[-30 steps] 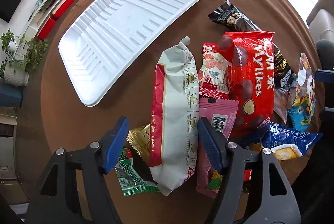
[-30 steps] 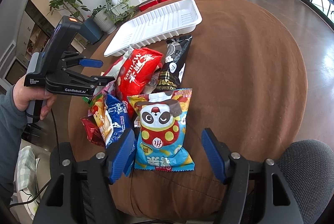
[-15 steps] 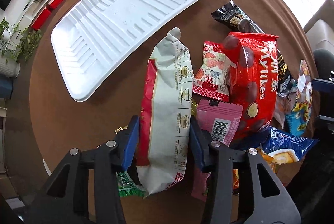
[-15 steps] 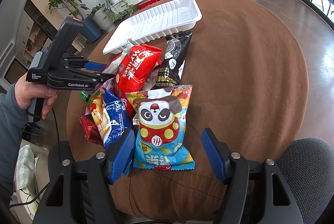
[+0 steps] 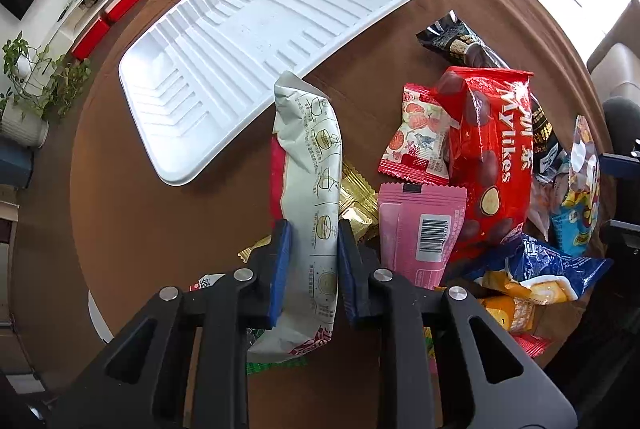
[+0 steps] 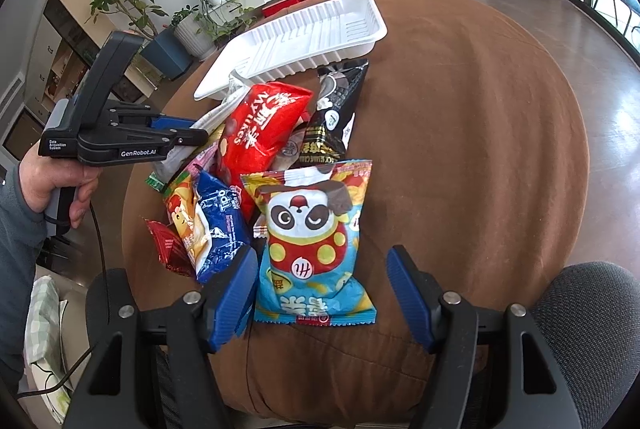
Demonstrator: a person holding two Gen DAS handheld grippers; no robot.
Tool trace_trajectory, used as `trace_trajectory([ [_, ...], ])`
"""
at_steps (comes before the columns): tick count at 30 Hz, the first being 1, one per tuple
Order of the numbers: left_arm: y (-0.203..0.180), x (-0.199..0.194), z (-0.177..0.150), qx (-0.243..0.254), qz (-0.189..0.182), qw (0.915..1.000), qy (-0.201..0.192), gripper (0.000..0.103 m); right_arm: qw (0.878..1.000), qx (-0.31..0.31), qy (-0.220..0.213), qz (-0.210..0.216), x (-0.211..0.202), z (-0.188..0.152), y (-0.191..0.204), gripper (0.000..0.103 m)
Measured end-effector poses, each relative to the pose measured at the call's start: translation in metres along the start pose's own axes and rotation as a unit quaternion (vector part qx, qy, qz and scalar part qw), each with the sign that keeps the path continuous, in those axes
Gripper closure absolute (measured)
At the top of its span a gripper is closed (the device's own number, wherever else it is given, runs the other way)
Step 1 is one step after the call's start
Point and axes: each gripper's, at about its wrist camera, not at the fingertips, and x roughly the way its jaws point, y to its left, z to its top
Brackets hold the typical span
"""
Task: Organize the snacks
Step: 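Close the left gripper on the wafer bar and lift it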
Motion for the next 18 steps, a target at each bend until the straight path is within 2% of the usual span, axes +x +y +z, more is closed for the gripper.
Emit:
trace_trajectory([
  [6, 0.000, -0.001, 0.000, -0.019, 0.005, 0.9997, -0.015, 0.083, 1.000, -0.005, -0.003, -0.005, -0.001, -0.001, 0.004, 0.033],
  [11, 0.000, -0.010, -0.009, -0.026, 0.015, 0.9989, -0.036, 0.088, 1.000, -0.005, -0.009, -0.010, -0.004, -0.002, 0.003, 0.033],
  [18, 0.004, -0.018, -0.024, -0.050, 0.010, 0.9973, -0.053, 0.090, 1.000, -0.009, -0.015, -0.016, -0.005, -0.002, 0.002, 0.033],
])
